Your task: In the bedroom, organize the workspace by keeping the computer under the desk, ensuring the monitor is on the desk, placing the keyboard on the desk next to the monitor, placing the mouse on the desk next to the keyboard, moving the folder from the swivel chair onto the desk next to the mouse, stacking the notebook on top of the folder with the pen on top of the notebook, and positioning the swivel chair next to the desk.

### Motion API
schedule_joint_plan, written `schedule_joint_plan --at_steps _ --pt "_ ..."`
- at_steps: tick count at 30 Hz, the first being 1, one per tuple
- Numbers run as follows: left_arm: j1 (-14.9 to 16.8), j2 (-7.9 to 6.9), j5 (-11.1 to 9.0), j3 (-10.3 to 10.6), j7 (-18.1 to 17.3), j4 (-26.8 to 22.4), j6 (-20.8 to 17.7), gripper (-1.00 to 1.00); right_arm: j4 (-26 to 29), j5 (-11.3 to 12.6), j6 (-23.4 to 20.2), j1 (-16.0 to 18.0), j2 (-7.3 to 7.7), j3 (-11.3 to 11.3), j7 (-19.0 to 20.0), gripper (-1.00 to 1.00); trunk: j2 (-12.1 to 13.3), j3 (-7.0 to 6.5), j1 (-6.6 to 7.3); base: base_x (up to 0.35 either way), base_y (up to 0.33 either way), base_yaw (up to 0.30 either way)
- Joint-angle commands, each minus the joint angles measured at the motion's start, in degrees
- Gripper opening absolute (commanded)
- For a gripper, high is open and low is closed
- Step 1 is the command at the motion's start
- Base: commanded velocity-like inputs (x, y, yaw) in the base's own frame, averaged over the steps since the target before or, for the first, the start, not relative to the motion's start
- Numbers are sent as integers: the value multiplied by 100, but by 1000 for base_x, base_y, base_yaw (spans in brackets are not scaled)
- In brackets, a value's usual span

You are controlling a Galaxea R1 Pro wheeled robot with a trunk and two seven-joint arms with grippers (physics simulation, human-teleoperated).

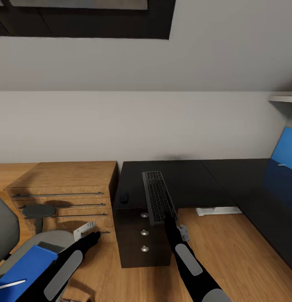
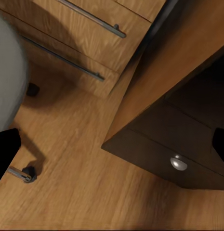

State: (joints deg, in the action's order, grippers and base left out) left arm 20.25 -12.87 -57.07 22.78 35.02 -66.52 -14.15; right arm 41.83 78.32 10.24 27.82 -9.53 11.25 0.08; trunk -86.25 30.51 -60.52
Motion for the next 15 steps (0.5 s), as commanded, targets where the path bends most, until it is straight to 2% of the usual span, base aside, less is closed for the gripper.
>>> schedule_joint_plan --at_steps 1,7,15 --pt "5 -6 -25 19 41 -9 -9 100 1 61 42 4 5 26 1 100 -4 6 4 -324 0 0" --pt "5 -5 -24 28 40 -10 -9 100 -4 61 37 4 12 26 -9 100 -4 6 4 -333 0 0" --pt "5 -3 -24 33 40 -10 -9 100 -1 59 38 4 12 26 -246 100 -4 6 4 -338 -1 0"
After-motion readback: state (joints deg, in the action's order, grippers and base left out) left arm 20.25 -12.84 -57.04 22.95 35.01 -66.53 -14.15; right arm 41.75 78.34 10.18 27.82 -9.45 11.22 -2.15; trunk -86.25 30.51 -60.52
